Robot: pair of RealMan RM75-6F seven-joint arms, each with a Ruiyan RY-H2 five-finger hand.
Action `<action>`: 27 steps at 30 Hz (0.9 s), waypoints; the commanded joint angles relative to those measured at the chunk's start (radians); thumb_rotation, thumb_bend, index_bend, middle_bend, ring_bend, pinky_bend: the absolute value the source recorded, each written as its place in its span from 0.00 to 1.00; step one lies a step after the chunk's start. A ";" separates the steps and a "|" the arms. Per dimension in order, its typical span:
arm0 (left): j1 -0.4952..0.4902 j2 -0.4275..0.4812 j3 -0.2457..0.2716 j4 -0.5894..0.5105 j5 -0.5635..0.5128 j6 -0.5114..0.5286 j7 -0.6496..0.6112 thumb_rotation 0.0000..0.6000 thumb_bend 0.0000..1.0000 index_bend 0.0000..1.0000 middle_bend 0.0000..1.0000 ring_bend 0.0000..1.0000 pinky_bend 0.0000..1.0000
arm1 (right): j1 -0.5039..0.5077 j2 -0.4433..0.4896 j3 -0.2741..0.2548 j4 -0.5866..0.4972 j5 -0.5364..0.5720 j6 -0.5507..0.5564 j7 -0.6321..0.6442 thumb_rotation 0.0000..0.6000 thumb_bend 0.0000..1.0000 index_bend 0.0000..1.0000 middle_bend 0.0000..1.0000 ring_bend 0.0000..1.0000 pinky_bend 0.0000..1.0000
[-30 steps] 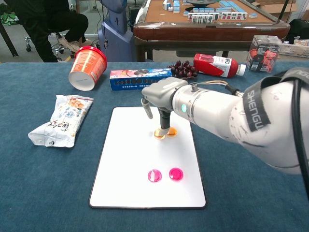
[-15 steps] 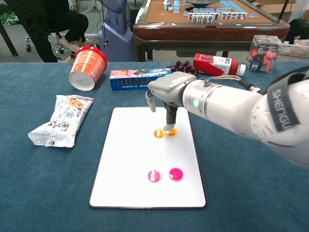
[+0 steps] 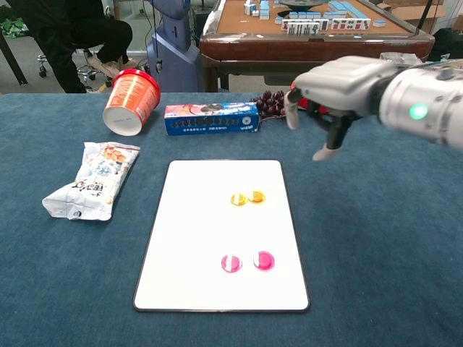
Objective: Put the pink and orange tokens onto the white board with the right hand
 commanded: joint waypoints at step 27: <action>-0.043 -0.059 0.043 0.069 0.095 -0.006 0.023 1.00 0.52 0.37 0.60 0.45 0.54 | -0.718 0.201 -0.252 0.202 -0.667 0.540 0.602 1.00 0.13 0.41 0.51 0.48 0.46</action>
